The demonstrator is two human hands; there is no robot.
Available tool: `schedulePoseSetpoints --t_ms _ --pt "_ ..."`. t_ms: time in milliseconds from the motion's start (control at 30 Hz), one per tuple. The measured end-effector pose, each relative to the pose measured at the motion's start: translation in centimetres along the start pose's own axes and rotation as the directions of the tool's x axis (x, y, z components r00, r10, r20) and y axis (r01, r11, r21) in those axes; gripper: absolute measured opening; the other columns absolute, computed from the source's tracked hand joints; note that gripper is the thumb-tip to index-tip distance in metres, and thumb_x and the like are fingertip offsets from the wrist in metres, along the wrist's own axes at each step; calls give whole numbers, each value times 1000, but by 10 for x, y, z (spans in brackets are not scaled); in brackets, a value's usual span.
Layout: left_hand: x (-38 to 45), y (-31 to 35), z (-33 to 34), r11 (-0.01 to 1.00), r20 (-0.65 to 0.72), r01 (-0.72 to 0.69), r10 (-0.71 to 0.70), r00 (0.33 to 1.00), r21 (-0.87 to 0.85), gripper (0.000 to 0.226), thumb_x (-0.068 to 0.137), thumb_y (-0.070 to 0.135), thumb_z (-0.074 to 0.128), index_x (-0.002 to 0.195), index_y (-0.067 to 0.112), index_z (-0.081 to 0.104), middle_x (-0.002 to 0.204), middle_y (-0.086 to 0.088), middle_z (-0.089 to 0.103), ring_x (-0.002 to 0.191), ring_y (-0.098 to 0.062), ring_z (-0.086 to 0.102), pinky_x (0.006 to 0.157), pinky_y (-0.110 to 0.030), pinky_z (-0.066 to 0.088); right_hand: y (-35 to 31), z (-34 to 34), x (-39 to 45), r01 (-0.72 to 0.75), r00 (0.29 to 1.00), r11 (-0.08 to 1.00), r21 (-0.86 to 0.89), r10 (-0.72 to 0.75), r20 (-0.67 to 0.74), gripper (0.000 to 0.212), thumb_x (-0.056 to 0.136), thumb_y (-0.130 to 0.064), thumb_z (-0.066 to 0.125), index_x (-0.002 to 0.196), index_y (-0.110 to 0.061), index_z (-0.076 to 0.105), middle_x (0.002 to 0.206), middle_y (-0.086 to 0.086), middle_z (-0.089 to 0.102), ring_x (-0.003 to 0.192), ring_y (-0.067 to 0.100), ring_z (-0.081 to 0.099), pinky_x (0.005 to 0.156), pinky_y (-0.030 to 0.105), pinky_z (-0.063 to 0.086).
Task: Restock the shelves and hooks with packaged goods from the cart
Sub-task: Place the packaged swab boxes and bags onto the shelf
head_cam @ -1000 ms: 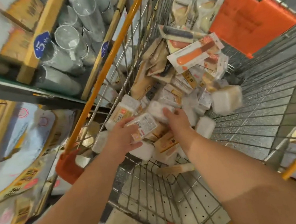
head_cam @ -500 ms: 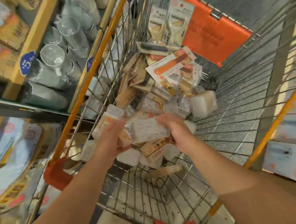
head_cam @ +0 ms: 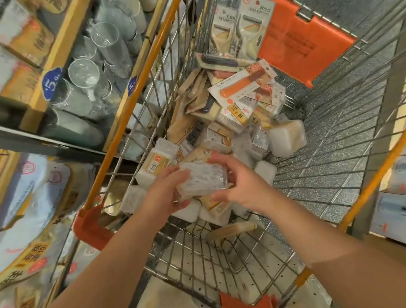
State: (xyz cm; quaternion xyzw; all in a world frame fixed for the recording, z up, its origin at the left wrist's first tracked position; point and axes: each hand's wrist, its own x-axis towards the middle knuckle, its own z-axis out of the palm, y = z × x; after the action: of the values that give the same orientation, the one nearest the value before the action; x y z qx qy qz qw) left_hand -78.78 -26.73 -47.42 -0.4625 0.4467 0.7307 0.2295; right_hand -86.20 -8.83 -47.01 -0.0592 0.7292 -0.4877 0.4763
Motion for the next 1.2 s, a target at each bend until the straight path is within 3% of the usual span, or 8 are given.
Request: schedulePoseSetpoints --t_ms 167,267,433,567,733,900,1033,1200 --pt "3 -4 8 1000 -88 -4 6 996 28 33 99 43 49 120 20 57 111 -10 67 90 -23 64 66 -33 52 -6 -6 -3 -15 998 994 109 21 -58 38 84 -15 72 110 -40 59 114 -4 57 89 13 64 67 22 54" --pt "4 -7 8 999 -141 -31 33 989 18 32 102 36 47 127 17 55 109 -11 67 89 -22 65 68 -34 53 -10 -13 -2 -146 970 978 150 171 -173 18 97 -27 53 105 -17 65 79 1 58 53 8 52 46 20 39" --pt "-2 -3 9 998 -85 -59 56 995 -37 15 102 28 48 111 26 61 114 -9 67 98 -23 67 80 -42 57 -5 -24 4 -538 833 842 37 538 -130 75 93 -73 21 91 -10 62 57 2 53 39 11 39 40 20 30" --pt "-7 -6 18 990 18 -76 75 997 118 17 102 25 48 111 27 62 112 -4 67 96 -21 67 76 -41 60 -10 -17 8 -599 798 794 -104 581 -161 76 89 -78 17 80 -14 57 42 -5 51 33 7 45 36 16 32" --pt "-10 -13 21 977 45 -75 67 997 198 13 100 32 50 110 29 58 118 -4 65 97 -22 68 74 -37 60 -8 0 19 -544 836 806 -234 498 -230 123 50 -103 14 128 -17 57 116 7 66 109 28 64 96 45 51" --pt "-5 -17 15 930 109 -109 75 991 351 55 79 31 79 124 29 48 120 0 60 97 -19 69 82 -39 59 -7 10 22 -518 848 825 -227 460 -263 86 90 -75 23 138 -9 51 121 15 62 103 29 60 81 34 44" --pt "4 -19 11 937 22 -74 71 997 342 57 75 24 82 120 33 47 116 6 58 96 -20 68 86 -46 58 7 3 36 -600 764 790 121 612 -207 77 90 -77 16 100 -12 57 72 6 60 50 15 48 52 24 37" --pt "22 -19 2 974 -116 2 25 993 226 46 73 24 84 100 40 51 126 -6 57 101 -25 66 77 -40 59 42 -40 68 -461 736 844 275 537 -413 69 92 -61 46 136 -7 46 126 13 59 101 27 59 85 42 53"
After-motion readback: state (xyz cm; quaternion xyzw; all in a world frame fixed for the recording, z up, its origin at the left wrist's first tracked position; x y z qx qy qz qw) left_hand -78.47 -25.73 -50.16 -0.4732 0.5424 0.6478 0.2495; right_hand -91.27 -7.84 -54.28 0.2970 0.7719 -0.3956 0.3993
